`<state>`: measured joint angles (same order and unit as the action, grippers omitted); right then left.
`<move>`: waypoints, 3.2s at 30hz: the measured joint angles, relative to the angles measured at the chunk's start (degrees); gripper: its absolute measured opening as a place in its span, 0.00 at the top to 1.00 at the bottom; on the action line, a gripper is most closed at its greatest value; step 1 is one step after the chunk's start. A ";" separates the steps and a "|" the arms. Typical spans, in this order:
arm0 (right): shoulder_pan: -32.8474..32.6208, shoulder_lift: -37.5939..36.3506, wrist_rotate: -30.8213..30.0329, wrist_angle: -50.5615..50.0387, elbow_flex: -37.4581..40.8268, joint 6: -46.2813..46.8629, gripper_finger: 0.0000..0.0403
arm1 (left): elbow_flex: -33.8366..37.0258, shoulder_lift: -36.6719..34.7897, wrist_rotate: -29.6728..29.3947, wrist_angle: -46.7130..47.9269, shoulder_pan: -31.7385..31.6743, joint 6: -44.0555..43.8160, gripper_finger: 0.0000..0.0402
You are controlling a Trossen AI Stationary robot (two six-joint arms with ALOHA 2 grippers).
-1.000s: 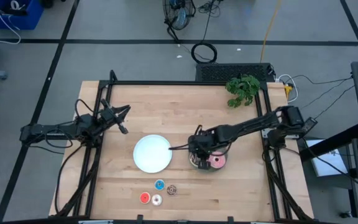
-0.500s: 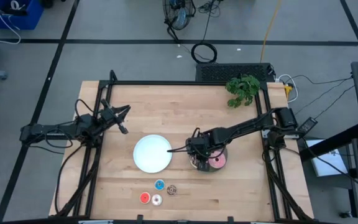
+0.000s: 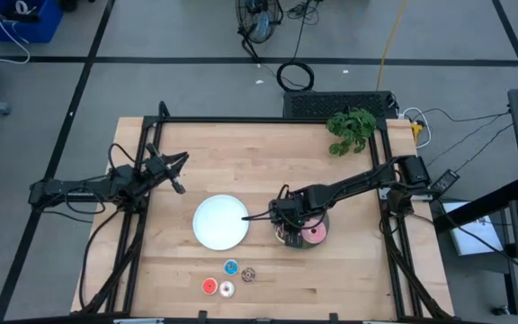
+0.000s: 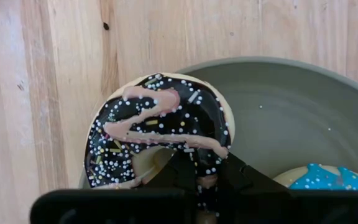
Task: Pick & Place donuts
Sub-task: Put the large black donut on the gray plate, then put the small orange donut on the white plate
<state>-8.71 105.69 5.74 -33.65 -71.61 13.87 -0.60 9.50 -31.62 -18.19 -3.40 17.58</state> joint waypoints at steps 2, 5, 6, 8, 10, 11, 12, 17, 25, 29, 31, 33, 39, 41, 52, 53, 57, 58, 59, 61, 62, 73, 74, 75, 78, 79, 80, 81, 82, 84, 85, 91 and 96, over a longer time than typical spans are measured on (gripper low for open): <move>0.00 0.00 0.00 0.00 0.00 -0.21 0.95 | -0.01 0.00 0.00 0.01 0.00 0.00 0.90; 0.00 0.00 0.00 0.01 0.00 -0.70 0.92 | -0.01 0.00 0.00 -0.01 0.00 0.00 0.90; 0.00 0.00 0.00 0.02 0.00 -0.98 0.91 | 0.00 0.00 0.00 -0.01 0.00 0.00 0.90; 0.00 0.00 0.02 0.13 0.02 -1.09 0.88 | 0.00 0.00 0.00 -0.01 0.00 0.02 0.90; 0.03 0.00 0.02 0.37 0.02 -1.09 0.86 | 0.00 0.00 0.00 -0.01 0.00 0.02 0.90; 0.05 0.00 0.02 0.44 0.02 -1.09 0.85 | 0.00 0.00 0.00 -0.01 0.00 0.02 0.90; 0.08 0.00 0.02 0.43 0.03 -1.09 0.84 | 0.00 0.00 0.00 0.01 0.00 0.04 0.90; 0.09 0.00 0.18 0.38 0.04 -1.00 0.79 | -0.01 0.00 0.00 0.00 0.00 0.26 0.90; 0.11 0.00 0.26 -0.26 0.04 -0.68 0.70 | -0.01 0.00 0.00 0.08 0.00 0.74 0.90; 0.14 0.00 0.21 -0.26 0.04 -0.66 0.64 | -0.02 0.00 0.00 0.12 0.00 0.74 0.90; 0.34 0.00 0.20 -0.26 0.04 -0.66 0.61 | 0.00 0.00 0.00 0.12 0.00 0.74 0.90; 0.65 -0.15 0.20 -0.26 0.06 -0.66 0.59 | 0.00 0.00 0.00 0.14 0.00 0.74 0.90; 1.56 -1.24 0.10 -0.77 0.10 -0.74 0.57 | 0.00 -0.02 -0.02 0.16 0.01 0.73 0.90; 1.77 -1.94 0.12 -0.65 0.09 -0.68 0.57 | 0.00 0.00 0.00 0.36 0.00 0.72 0.90; 1.90 -2.89 0.82 0.35 0.09 -0.20 0.55 | 0.00 -0.01 -0.22 1.42 0.00 0.32 0.90; 1.84 -2.89 1.08 0.72 0.09 -0.67 0.55 | 0.00 -0.02 -0.21 1.38 0.00 0.28 0.90; 1.45 -2.89 1.43 0.54 0.07 -1.53 0.53 | -0.01 -0.01 -0.13 1.35 0.00 0.26 0.90; 1.42 -2.89 0.60 0.29 0.07 -1.54 0.52 | 0.00 -0.01 -0.13 1.34 0.01 0.26 0.90; 1.43 -2.89 -0.01 0.06 0.07 -1.75 0.51 | 0.00 -0.01 -0.11 1.34 0.00 0.28 0.90; 1.49 -2.88 -1.61 -0.12 0.07 -2.78 0.49 | 0.00 -0.01 -0.11 1.34 0.01 0.31 0.90; 1.53 -2.86 -2.53 -0.20 0.06 -3.15 0.48 | 0.00 0.00 -0.09 1.32 0.00 0.31 0.90; 1.55 -3.24 -5.50 -0.71 -0.33 -4.51 0.37 | -0.02 -0.02 -0.04 1.39 0.00 1.42 0.90; 1.55 -3.56 -5.43 -1.84 -0.63 -4.52 0.37 | 0.00 -0.01 -0.02 1.39 0.00 1.42 0.90; 1.55 -3.93 -5.42 -3.21 -1.13 -4.49 0.37 | 0.00 0.00 -0.03 1.39 0.00 1.42 0.90; 1.55 -6.92 -5.38 -4.73 -1.68 -4.28 0.37 | 0.00 -0.01 -0.02 1.35 0.00 1.17 0.90; 1.55 -8.26 -5.38 -5.05 -1.73 -4.60 0.38 | -0.02 -0.02 -0.02 1.33 0.00 0.81 0.90; 1.52 -9.72 -5.46 -5.24 -1.73 -5.32 0.39 | 0.00 -0.01 -0.02 1.39 0.00 0.72 0.90; 1.49 -11.21 -5.78 -5.42 -1.73 -5.92 0.40 | 0.00 0.00 0.00 1.37 0.00 0.68 0.90; 1.43 -12.85 -6.56 -5.78 -1.73 -6.38 0.41 | -0.02 -0.02 0.02 1.33 0.00 0.58 0.90; 1.06 -16.39 -9.51 -7.10 -1.69 -7.32 0.45 | 0.00 -0.01 0.02 1.43 0.00 0.28 0.90; 0.71 -18.50 -11.53 -7.33 -1.19 -8.18 0.48 | 0.00 -0.02 0.02 1.41 0.00 0.22 0.90; -0.48 -34.06 -15.05 -2.86 7.74 -10.29 0.75 | 0.00 0.00 -0.15 1.51 0.00 -0.35 0.90; -0.37 -48.48 -19.22 6.00 20.09 -9.21 0.98 | -0.01 -0.01 -0.20 1.59 0.00 -0.05 0.90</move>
<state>-9.08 57.21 -13.48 -27.65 -51.52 4.66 -0.61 9.49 -31.81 -16.60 -3.40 17.54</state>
